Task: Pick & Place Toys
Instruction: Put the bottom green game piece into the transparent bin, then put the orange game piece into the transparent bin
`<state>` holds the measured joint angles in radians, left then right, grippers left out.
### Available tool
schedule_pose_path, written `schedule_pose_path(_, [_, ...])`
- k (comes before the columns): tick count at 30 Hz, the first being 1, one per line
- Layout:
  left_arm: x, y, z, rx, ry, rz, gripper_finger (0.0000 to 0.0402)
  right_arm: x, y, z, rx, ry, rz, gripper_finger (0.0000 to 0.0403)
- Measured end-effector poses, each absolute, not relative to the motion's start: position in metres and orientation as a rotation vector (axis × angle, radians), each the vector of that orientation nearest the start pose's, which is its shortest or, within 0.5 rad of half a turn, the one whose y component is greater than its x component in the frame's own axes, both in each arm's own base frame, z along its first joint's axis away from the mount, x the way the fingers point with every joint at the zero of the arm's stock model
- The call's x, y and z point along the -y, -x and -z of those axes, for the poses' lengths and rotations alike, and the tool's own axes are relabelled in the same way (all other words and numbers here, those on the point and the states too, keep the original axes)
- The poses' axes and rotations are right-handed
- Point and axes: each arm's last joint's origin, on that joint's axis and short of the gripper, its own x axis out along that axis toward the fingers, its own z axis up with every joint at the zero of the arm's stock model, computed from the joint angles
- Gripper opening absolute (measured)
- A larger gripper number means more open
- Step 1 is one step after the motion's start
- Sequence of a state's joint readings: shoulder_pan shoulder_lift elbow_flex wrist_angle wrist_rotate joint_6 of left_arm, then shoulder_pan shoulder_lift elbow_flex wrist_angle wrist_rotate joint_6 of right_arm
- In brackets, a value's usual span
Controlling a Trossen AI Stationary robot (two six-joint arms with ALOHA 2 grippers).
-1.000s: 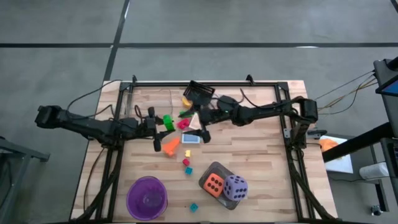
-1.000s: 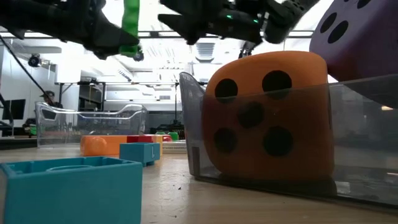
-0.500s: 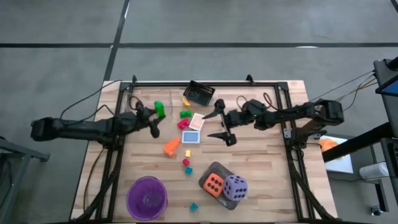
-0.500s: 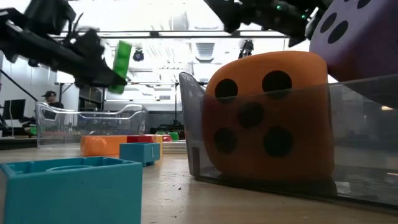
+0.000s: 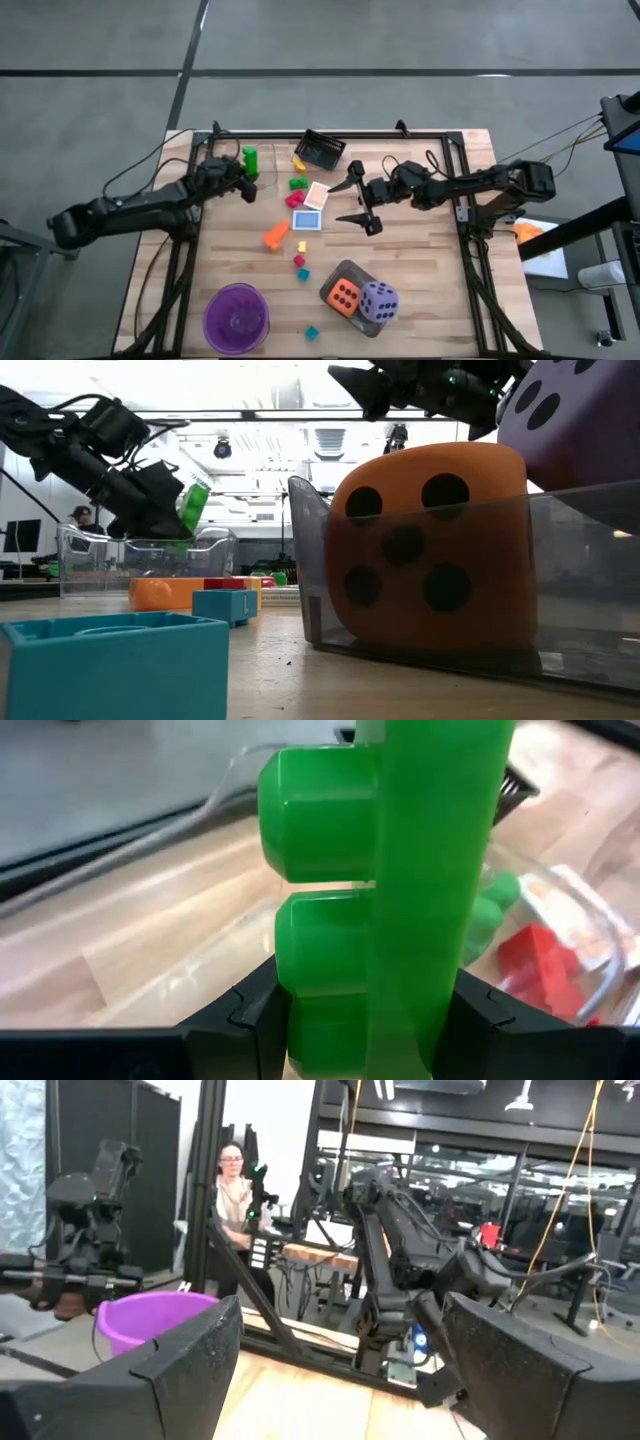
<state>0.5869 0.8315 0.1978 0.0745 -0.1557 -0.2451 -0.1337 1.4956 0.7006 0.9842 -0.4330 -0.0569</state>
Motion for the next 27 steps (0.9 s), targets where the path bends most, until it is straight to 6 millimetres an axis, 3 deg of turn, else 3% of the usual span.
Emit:
schedule_pose_path(4, [-0.091, -0.129, -0.148, -0.491, 0.358, -0.773, 0.0173, 0.029, -0.308, -0.248, 0.178, 0.105, -0.289, 0.0339])
schedule_pose_path(11, [-0.09, -0.128, -0.149, -0.496, 0.378, -0.769, 0.0361, 0.029, -0.308, -0.247, 0.176, 0.105, -0.289, 0.0339])
schedule_pose_path(13, [-0.09, -0.129, -0.153, -0.524, 0.384, -0.771, 0.0386, 0.029, -0.308, -0.248, 0.177, 0.105, -0.288, 0.0339])
schedule_pose_path(17, [-0.092, -0.133, -0.167, -0.543, 0.397, -0.746, 0.0364, 0.029, -0.308, -0.247, 0.177, 0.107, -0.288, 0.0339])
schedule_pose_path(21, [-0.094, -0.143, -0.194, -0.482, 0.381, -0.659, 0.0337, 0.029, -0.308, -0.247, 0.177, 0.108, -0.288, 0.0339])
schedule_pose_path(27, [-0.083, -0.155, -0.232, -0.499, 0.352, -0.526, 0.0332, 0.029, -0.308, -0.247, 0.177, 0.114, -0.288, 0.0339])
